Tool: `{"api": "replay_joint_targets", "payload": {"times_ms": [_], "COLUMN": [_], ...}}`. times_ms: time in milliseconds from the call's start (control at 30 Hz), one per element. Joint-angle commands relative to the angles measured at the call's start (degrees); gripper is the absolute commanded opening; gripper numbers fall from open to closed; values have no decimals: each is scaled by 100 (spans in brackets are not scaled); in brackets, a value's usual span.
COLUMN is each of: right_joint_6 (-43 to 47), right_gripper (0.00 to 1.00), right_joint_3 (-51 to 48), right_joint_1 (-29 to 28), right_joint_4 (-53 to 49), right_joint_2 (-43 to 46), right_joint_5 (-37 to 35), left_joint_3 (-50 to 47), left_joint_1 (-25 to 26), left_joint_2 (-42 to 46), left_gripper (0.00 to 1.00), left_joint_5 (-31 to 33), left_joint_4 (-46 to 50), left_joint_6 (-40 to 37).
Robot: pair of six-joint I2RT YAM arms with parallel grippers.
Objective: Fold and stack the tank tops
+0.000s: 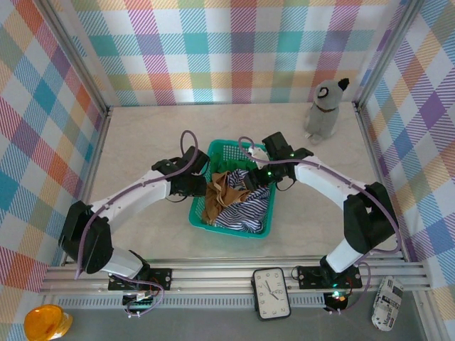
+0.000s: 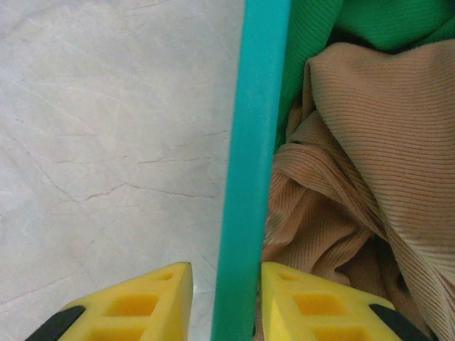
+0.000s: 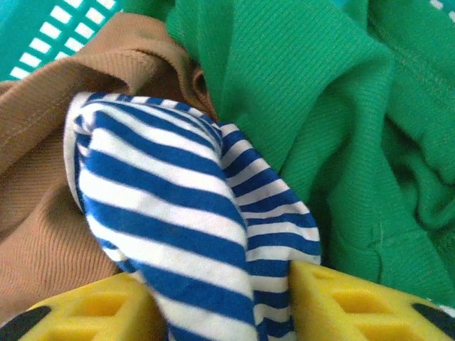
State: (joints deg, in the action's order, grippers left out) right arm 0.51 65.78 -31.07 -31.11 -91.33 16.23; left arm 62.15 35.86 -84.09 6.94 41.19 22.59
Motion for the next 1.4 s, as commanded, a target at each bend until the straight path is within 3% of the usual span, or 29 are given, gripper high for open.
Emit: {"api": "replay_joint_targets", "payload": {"times_ms": [0,133,567,667,900,967,1067,1367], "right_joint_6": [-23,-113,-304,-103,218,256,267,-116], "right_gripper": [38,31,23,36,47,34,0,0], "right_joint_3": [154,162,156,170,507,605,827,1482], "right_joint_1": [-30,-22,110,110,110,110,145,154], "right_joint_4": [25,57,5,-2,-64,-159,-369,-203], "right_joint_2": [109,300,767,581,-114,-240,-227,1064], "right_joint_5": [11,-49,76,131,197,217,347,78], "left_joint_3": [87,148,95,156,201,192,171,181], "left_joint_1": [-1,-51,-510,-518,-545,-561,-619,-1274], "left_joint_2": [-243,-318,34,26,-55,-46,-26,-76], "left_gripper": [26,11,5,5,5,4,3,1], "left_joint_5": [-81,66,-160,-267,-392,-400,-409,-145], "left_joint_4": [67,114,412,419,412,424,468,702], "left_joint_6": [-204,-272,-644,-692,-748,-756,-789,-1515]}}
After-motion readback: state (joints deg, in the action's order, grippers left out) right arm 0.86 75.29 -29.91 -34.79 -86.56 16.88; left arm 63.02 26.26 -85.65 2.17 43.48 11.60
